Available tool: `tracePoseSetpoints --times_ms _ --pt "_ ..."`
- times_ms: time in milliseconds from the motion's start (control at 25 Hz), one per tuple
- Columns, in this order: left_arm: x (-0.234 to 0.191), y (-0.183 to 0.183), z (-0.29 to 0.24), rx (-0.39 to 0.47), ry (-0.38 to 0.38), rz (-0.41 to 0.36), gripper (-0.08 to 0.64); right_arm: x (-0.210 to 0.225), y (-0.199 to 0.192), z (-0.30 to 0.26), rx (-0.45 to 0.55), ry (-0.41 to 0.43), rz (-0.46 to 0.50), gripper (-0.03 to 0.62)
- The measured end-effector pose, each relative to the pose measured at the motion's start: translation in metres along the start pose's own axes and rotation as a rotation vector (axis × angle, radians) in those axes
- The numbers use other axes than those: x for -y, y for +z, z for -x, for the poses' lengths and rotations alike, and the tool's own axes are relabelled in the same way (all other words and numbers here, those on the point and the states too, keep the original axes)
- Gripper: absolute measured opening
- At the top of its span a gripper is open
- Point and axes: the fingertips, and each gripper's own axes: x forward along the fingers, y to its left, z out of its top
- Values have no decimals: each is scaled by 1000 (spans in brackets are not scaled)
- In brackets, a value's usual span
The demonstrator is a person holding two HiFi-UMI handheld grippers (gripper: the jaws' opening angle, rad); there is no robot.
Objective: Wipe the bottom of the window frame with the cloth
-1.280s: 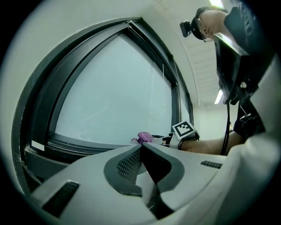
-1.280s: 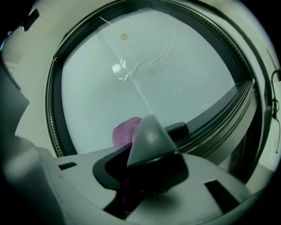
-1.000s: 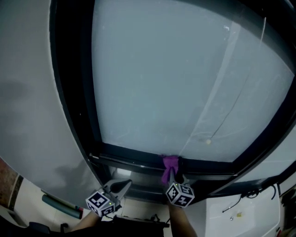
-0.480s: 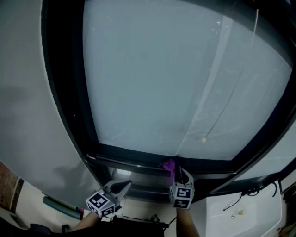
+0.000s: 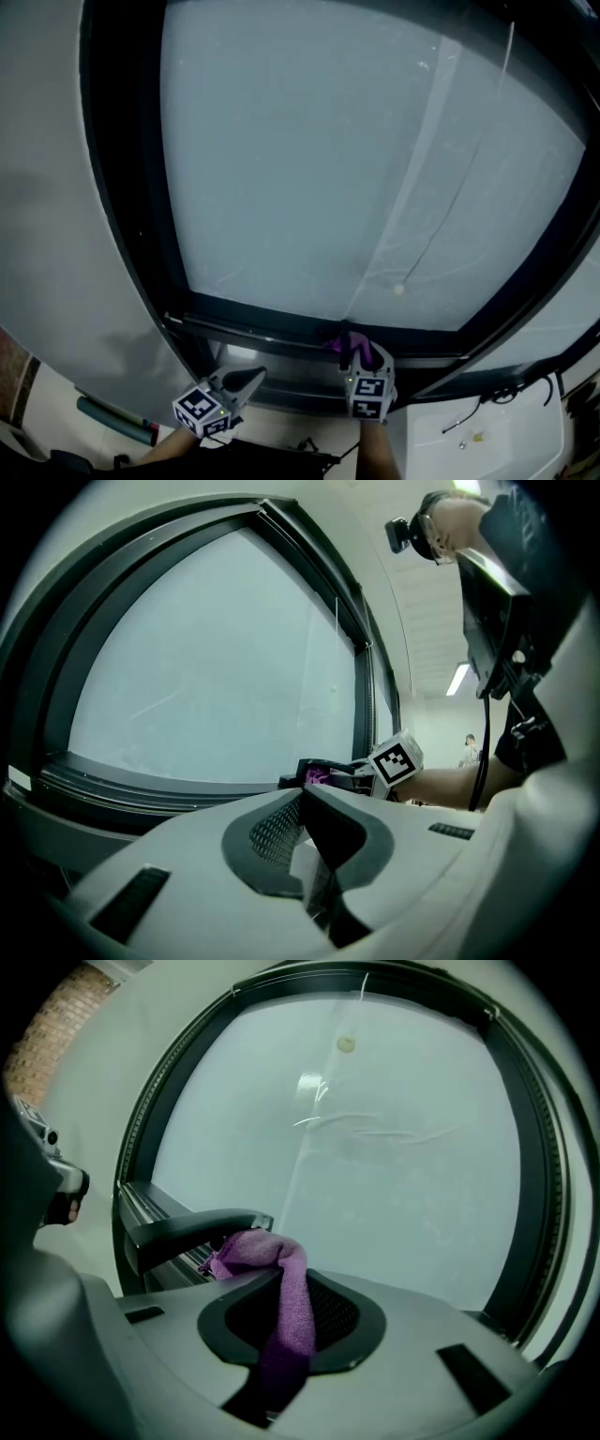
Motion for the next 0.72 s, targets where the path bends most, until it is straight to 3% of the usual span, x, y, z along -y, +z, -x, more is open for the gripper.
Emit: tracePoseSetpoints --times_ms 400,720 --pt "3 1 -5 20 14 3 2 32 18 -20 -11 -7 -67 75" --pt "0 0 -1 22 65 6 2 17 23 -30 -43 31 25 75"
